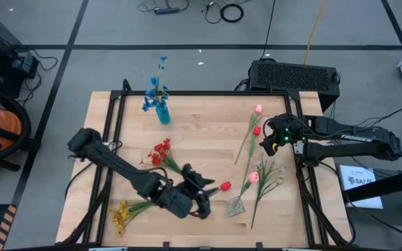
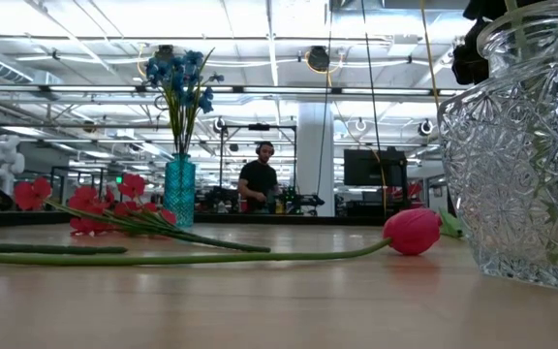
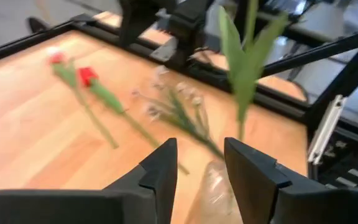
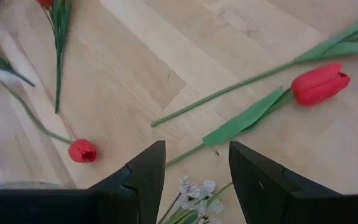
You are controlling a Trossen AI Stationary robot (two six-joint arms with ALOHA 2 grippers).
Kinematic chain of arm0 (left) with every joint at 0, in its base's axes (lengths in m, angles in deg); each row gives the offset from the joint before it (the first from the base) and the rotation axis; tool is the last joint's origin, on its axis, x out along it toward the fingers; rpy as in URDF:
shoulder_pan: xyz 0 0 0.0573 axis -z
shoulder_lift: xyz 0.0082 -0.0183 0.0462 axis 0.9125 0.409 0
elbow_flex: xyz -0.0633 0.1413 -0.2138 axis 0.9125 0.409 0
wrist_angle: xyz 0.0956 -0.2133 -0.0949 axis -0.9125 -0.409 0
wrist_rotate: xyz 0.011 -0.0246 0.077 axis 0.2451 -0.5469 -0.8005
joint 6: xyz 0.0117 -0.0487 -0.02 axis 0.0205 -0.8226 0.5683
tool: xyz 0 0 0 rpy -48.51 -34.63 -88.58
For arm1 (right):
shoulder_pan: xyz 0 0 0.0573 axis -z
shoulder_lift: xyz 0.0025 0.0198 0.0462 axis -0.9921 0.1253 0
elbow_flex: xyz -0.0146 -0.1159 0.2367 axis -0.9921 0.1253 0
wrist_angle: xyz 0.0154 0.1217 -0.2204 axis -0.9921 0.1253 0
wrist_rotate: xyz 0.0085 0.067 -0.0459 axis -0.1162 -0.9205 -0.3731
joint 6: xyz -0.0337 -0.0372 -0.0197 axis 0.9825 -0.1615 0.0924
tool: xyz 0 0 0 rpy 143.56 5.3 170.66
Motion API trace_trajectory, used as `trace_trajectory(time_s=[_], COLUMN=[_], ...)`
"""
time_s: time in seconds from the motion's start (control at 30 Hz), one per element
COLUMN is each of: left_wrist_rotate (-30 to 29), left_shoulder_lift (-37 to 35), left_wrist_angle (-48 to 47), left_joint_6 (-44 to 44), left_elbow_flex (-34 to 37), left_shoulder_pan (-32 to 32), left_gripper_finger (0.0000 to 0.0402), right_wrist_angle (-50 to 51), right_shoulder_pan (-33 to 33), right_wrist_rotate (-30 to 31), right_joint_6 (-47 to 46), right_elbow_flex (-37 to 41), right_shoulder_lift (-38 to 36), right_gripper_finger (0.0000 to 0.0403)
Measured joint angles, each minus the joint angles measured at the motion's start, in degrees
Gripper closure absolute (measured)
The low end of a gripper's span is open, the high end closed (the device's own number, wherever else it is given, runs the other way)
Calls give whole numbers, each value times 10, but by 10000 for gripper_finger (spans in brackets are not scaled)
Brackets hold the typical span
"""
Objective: Sort flowers into vase by color
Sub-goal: Put the white flower into the transparent vase
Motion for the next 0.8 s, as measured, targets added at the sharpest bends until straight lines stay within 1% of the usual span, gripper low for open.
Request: trace_trajectory(time_s=[0.13,0.27,0.33,0.43,0.53,0.67,0.73,0.8], left_wrist_rotate=[1,-1,-7,-9,-10,-5,-4,-4], left_shoulder_lift=[-36,-66,-85,-127,-184,-281,-331,-380], left_wrist_angle=[-93,-195,-220,-211,-196,-87,-28,3], left_joint_6=[-3,-22,-27,-44,-71,-66,-48,-39], left_elbow_flex=[0,2,26,88,175,311,375,433], left_shoulder_pan=[15,28,36,40,43,43,43,43], left_gripper_finger=[292,314,321,324,324,324,324,324], right_wrist_angle=[-11,-10,-11,-18,-38,-29,5,59], right_shoulder_pan=[0,0,-5,-21,-46,-84,-105,-128], right_wrist_rotate=[-2,-2,-2,-1,6,18,36,52], right_joint_6=[-24,-87,-110,-150,-192,-250,-282,-314], right_elbow_flex=[0,0,0,0,0,-23,-52,-91], right_shoulder_lift=[0,0,2,8,23,56,77,102], right_gripper_finger=[234,234,235,248,272,315,338,361])
